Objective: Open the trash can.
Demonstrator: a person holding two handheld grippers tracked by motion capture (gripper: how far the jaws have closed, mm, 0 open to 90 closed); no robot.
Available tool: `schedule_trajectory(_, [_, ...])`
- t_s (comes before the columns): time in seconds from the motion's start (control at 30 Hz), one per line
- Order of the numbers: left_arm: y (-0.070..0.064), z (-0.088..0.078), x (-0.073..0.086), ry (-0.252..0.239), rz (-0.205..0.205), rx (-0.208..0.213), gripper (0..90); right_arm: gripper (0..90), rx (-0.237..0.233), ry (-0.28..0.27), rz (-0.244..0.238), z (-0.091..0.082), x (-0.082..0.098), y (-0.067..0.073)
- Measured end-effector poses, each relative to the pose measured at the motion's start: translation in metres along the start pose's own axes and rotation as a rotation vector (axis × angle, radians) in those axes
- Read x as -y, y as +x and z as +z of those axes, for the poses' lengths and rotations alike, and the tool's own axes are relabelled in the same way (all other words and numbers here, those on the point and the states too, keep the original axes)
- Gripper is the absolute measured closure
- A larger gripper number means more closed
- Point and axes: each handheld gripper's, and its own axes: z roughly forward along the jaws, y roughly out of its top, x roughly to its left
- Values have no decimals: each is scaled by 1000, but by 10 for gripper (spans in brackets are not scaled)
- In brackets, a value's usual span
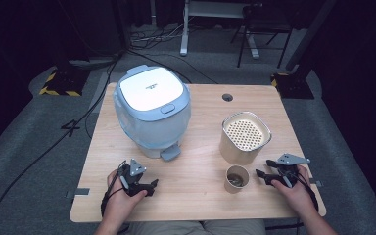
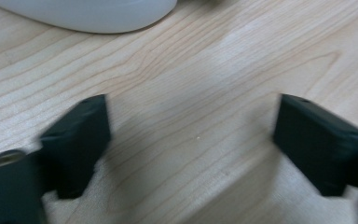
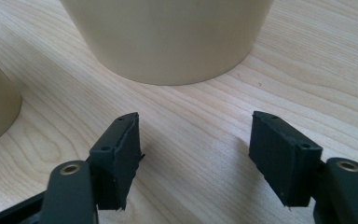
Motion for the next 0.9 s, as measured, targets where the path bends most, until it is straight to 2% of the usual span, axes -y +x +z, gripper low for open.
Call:
schedule_trajectory(0.03, [0, 0, 0, 0, 0, 0, 244, 338, 0, 0, 0, 0, 0, 0])
schedule_trajectory(0.07, [0, -2, -1, 16, -5, 4, 244, 338, 0, 0, 0, 0, 0, 0])
schedule_trajectory(0.1, [0, -6, -3, 7, 1, 17, 292, 337, 0, 0, 0, 0, 0, 0])
schedule_trajectory(0.17, [0, -8, -4, 0, 0, 18, 312, 338, 0, 0, 0, 0, 0, 0])
schedule_trajectory(0.23, [0, -17, -7, -23, -10, 46, 332, 338, -1, 0, 0, 0, 0, 0])
schedule_trajectory(0.37, [1, -25, -11, -35, 13, 67, 362, 337, -2, 0, -1, 0, 0, 0])
schedule_trajectory(0.43, [1, -30, -13, -36, 19, 95, 377, 337, -3, 0, -2, 0, 0, 0])
schedule_trajectory(0.5, [1, -37, -16, -54, 23, 147, 417, 337, -4, -1, -2, 0, 0, 0])
schedule_trajectory(0.53, [1, -37, -16, -54, 23, 147, 431, 337, -4, -1, -2, 0, 0, 0])
schedule_trajectory(0.57, [1, -42, -20, -80, 38, 179, 441, 337, -4, -1, -2, 0, 0, 0])
schedule_trajectory(0.6, [1, -46, -23, -90, 39, 192, 446, 336, -3, -2, -2, 1, 0, 0])
schedule_trajectory(0.73, [3, -55, -30, -127, 50, 203, 467, 336, -1, -1, -2, 1, -1, 0])
schedule_trajectory(0.8, [6, -62, -37, -169, 40, 229, 479, 336, -1, -1, -2, 1, -1, 0])
schedule_trajectory(0.9, [6, -65, -43, -198, 64, 224, 474, 336, -2, -1, -2, 1, -1, 0])
